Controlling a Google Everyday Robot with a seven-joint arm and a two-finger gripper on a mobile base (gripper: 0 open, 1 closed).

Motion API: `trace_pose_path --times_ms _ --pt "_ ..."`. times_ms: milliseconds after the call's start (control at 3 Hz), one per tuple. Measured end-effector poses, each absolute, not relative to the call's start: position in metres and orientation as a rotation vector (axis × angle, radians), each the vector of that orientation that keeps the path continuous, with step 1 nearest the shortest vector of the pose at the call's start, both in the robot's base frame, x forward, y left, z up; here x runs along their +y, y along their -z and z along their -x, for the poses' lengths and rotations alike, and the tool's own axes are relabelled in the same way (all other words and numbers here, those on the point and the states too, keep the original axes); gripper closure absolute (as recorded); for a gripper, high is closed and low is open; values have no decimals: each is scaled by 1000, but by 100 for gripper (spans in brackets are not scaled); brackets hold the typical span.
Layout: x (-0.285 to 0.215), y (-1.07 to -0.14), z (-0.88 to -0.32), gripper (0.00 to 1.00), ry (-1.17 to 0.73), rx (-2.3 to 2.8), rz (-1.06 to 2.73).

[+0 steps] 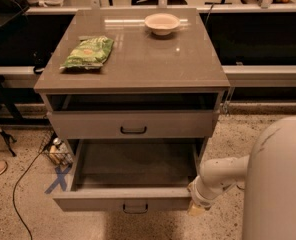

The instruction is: Open middle drawer

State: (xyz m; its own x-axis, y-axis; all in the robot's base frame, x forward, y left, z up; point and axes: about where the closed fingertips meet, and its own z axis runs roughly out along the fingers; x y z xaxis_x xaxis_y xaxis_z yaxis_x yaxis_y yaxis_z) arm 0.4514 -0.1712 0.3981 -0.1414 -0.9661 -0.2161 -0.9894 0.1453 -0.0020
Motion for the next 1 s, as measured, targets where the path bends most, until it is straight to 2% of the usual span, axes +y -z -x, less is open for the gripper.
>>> trace_pose_path --times_ms 667,1000 --pt "-174 -406 -438 96 -194 2227 1947" --pt "-174 -405 -438 0 -195 2228 1948"
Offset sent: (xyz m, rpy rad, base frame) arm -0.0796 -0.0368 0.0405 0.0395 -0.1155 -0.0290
